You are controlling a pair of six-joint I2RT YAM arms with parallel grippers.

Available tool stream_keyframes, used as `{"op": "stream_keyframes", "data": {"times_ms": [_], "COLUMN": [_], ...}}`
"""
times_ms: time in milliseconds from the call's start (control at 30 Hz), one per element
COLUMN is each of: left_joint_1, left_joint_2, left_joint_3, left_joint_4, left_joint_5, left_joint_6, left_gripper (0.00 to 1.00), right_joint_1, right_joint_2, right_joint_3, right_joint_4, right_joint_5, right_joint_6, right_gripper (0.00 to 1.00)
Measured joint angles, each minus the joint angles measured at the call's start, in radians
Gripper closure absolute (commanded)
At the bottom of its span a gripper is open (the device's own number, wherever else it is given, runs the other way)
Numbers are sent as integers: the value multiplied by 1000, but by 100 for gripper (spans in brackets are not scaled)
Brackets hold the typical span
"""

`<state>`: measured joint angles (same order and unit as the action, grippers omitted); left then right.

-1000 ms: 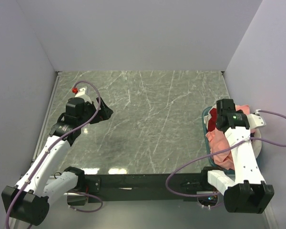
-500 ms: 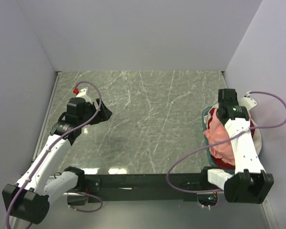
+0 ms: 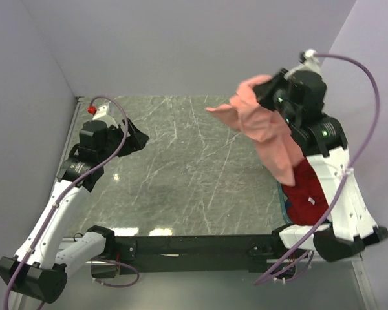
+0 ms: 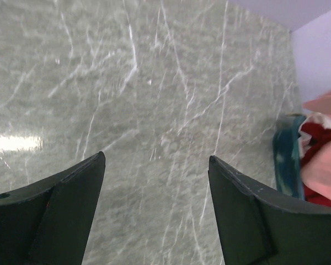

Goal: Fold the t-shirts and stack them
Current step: Grab the tshirt from the pile, then move the tshirt to the center of the board

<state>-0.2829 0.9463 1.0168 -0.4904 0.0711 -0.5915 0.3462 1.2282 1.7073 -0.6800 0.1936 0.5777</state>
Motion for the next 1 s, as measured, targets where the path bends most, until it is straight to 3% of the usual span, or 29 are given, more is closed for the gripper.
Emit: {"op": "stream_keyframes", "data": {"times_ms": [200, 333, 367, 433, 467, 567, 767, 1000], "left_joint_1": [0, 0, 0, 0, 0, 0, 0, 0], "left_joint_2": [-16, -41, -46, -48, -48, -48, -19, 35], "left_joint_3": [89, 113, 113, 113, 108, 64, -119, -291], "left_joint_4": [-15, -15, -16, -15, -11, 13, 89, 180], "left_joint_5": [-43, -65, -69, -69, -69, -64, -17, 23], "left_joint_6": [-17, -32, -35, -43, -48, -66, -130, -198], "left_gripper": [18, 17, 17, 17, 18, 18, 21, 24], "right_joint_1": [177, 217, 218, 215, 210, 180, 97, 213], "right_joint_2": [248, 306, 306, 296, 285, 240, 72, -59], "right_joint_3": [316, 330, 308, 233, 176, -35, -528, -821], "right_joint_4": [-10, 3, 13, 35, 60, 108, 167, 290], "right_joint_5": [-39, -94, -98, -104, -108, -126, -109, -120], "right_joint_6": [-26, -30, -30, -33, -33, -33, -18, 21], "right_gripper": [100, 100, 93, 82, 69, 48, 43, 44]}}
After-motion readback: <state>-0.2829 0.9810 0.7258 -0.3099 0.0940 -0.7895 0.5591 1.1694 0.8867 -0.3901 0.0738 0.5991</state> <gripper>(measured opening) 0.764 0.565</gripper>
